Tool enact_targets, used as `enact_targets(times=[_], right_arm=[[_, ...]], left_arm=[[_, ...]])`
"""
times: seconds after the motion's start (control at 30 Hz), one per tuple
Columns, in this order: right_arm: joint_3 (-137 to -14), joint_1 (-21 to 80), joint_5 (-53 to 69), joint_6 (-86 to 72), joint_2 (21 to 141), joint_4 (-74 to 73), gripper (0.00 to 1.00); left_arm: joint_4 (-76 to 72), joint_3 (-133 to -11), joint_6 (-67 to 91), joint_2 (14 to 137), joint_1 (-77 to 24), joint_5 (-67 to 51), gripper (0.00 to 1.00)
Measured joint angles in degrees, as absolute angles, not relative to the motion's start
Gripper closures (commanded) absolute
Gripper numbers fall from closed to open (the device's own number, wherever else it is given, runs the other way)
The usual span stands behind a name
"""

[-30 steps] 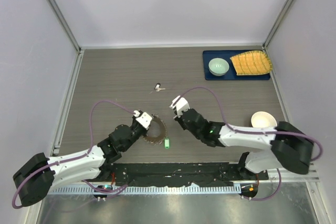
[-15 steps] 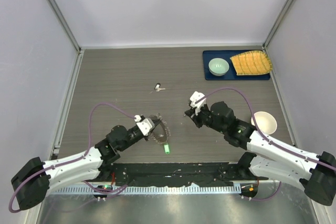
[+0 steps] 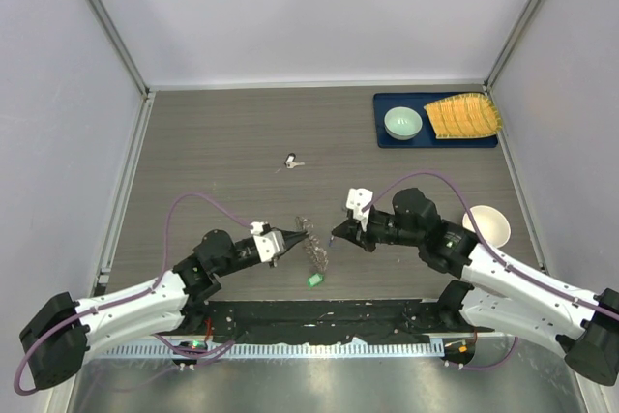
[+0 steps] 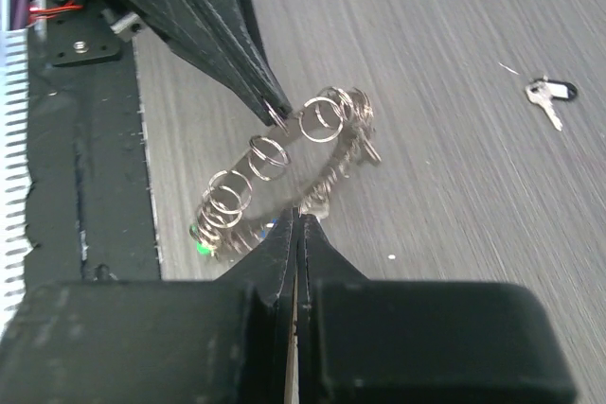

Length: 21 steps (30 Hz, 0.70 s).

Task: Put the keys on the keyring

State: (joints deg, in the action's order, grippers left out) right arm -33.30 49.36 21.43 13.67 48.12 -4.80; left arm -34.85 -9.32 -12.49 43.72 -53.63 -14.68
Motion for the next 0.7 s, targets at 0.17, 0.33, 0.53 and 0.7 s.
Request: enact_targets(times=[0.17, 0.33, 0.53, 0.7], right_arm=[[-36.99, 49.36, 26.85, 16.05, 49.3, -8.86, 0.99], [-40.14, 49.36, 31.59, 18.96, 51.79, -12.05, 0.99], [-43.42, 49.36, 36.1, 22.83, 55.64, -16.34, 0.99], [-44.16, 49.36, 38.83, 24.62, 56.95, -18.61, 0.99]], left_arm=[[-34.85, -9.61, -13.89, 42.98, -53.63, -20.6, 1.0], [-34.81, -10.52, -14.72, 44.97, -53.63, -26.09, 1.0], [-34.37, -11.22, -15.64, 46.85, -53.63, -28.73, 1.0], [-33.85, -11.27, -15.92, 47.29, -53.63, -29.65, 1.0]])
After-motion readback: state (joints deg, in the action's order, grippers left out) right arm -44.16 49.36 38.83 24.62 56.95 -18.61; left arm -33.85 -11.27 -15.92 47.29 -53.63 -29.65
